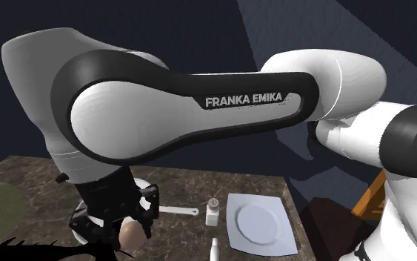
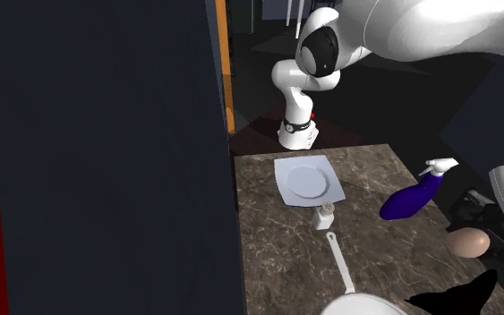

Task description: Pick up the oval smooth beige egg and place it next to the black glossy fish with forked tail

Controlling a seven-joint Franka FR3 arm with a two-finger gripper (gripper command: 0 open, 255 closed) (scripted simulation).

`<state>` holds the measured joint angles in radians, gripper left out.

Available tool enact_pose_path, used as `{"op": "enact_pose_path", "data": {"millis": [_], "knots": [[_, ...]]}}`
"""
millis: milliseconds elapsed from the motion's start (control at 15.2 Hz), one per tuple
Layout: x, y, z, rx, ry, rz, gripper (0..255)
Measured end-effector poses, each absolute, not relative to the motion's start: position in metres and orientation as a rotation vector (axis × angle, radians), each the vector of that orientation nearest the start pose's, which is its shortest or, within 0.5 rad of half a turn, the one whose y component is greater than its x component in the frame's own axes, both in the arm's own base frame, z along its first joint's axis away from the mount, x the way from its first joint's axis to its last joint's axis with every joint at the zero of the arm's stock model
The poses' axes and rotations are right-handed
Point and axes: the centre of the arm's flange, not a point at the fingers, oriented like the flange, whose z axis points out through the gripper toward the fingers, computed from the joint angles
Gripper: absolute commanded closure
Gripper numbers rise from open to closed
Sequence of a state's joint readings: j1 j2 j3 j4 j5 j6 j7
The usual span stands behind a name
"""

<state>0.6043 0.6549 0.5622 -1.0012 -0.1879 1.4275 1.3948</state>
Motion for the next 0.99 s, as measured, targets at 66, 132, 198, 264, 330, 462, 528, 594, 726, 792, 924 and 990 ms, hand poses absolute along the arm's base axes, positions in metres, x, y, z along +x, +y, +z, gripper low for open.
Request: {"op": "enact_pose_path", "data": {"millis": [66,132,198,264,330,462,528,594,726,792,924,990], "knots": [[0.408,0.572,0.494,-3.181,0.506,0.297,255],[0.408,0.572,0.489,-3.181,0.506,0.297,255],[0.406,0.573,0.483,-3.181,0.506,0.297,255],[0.407,0.572,0.478,-3.181,0.505,0.297,255],[0.407,0.571,0.473,-3.181,0.506,0.298,255],[0.407,0.571,0.463,-3.181,0.506,0.297,255],[0.407,0.571,0.457,-3.181,0.506,0.297,255],[0.406,0.573,0.451,-3.181,0.506,0.297,255],[0.406,0.571,0.441,-3.181,0.505,0.297,255],[0.406,0.572,0.435,-3.181,0.506,0.297,255],[0.405,0.572,0.425,-3.181,0.505,0.297,255],[0.405,0.572,0.425,-3.177,0.504,0.293,255]]}}
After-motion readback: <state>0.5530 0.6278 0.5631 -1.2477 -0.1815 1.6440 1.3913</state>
